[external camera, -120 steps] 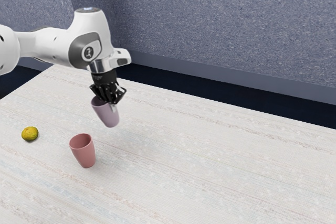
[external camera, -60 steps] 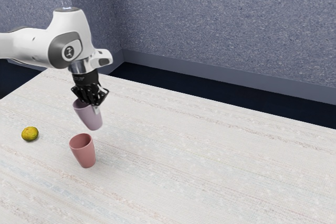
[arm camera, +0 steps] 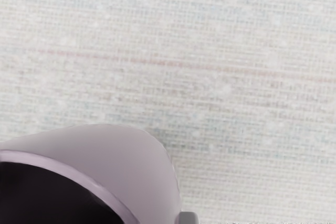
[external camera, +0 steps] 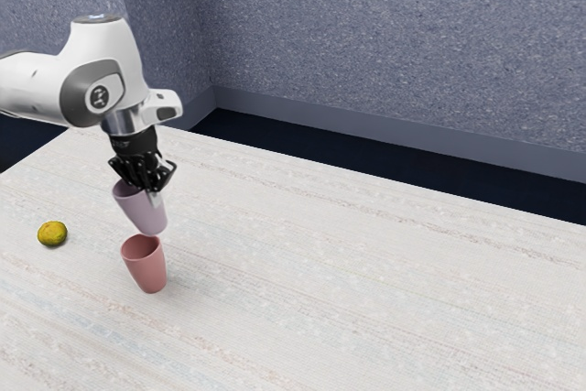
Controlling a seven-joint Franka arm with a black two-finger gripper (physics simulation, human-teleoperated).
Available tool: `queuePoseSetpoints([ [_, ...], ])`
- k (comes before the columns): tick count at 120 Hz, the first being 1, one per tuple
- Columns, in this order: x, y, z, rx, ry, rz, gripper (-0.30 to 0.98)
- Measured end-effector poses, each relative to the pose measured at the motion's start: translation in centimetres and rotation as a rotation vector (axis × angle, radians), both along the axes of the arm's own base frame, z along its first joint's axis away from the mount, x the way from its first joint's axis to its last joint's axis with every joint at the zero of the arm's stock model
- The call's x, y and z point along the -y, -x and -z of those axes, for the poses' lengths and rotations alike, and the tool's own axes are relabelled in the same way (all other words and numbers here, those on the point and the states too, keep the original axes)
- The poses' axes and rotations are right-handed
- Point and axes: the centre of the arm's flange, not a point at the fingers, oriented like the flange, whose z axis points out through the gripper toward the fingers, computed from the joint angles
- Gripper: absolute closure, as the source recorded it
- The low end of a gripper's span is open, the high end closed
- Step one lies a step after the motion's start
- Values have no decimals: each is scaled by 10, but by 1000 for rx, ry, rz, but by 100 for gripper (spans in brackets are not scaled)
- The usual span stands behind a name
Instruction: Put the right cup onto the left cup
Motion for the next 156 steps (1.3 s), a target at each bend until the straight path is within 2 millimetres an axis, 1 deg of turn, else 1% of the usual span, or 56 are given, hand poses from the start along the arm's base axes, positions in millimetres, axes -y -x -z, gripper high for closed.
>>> queuePoseSetpoints([
  [15,-6,9,0,-1,2,-13,78],
  [36,-6,15,6,-14,3,-15,78],
  [53,-9,18,10,-22,4,-22,78],
  [80,-13,21,10,-23,5,-32,78],
  [95,-20,22,10,-24,5,-46,78],
  [156,-23,26,20,-41,2,-51,78],
])
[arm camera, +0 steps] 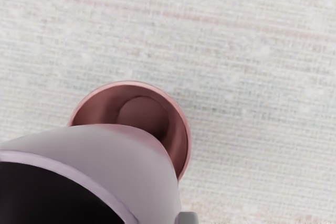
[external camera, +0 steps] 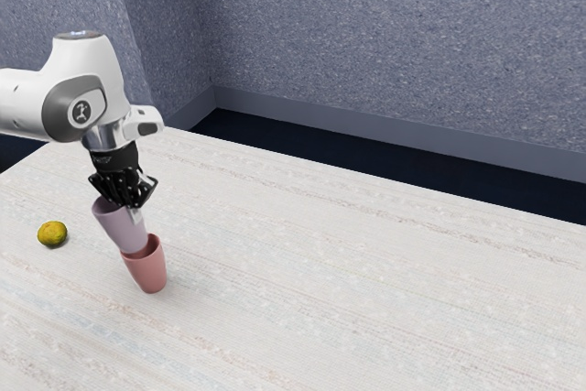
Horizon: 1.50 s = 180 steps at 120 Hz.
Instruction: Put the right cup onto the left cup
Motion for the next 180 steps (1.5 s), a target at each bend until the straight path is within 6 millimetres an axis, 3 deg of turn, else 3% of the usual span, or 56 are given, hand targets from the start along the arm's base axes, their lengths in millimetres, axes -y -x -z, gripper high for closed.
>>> queuePoseSetpoints([
  [58,7,-3,7,-10,-1,13,78],
  [136,-5,-4,10,-12,-1,-12,78],
  [180,1,-10,10,-9,-4,0,78],
])
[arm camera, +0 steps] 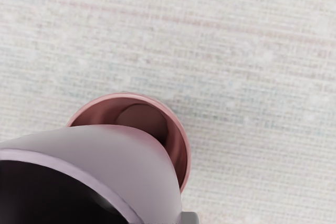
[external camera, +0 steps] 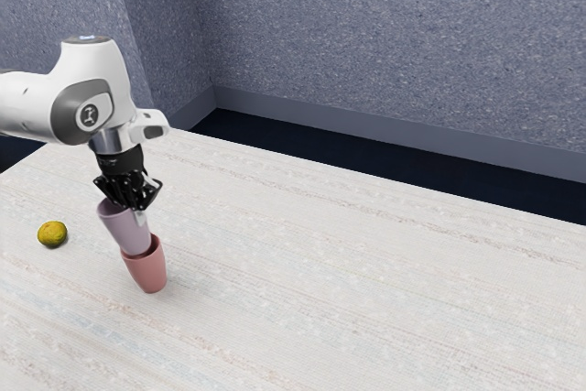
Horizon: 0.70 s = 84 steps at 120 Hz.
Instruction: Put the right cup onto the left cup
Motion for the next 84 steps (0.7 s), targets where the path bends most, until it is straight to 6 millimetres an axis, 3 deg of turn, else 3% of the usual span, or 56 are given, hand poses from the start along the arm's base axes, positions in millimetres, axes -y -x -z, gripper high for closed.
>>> queuePoseSetpoints([
  [36,-2,-2,9,-14,0,-4,77],
  [62,1,-3,7,-4,6,4,34],
  [84,-2,-10,-14,30,4,4,16],
])
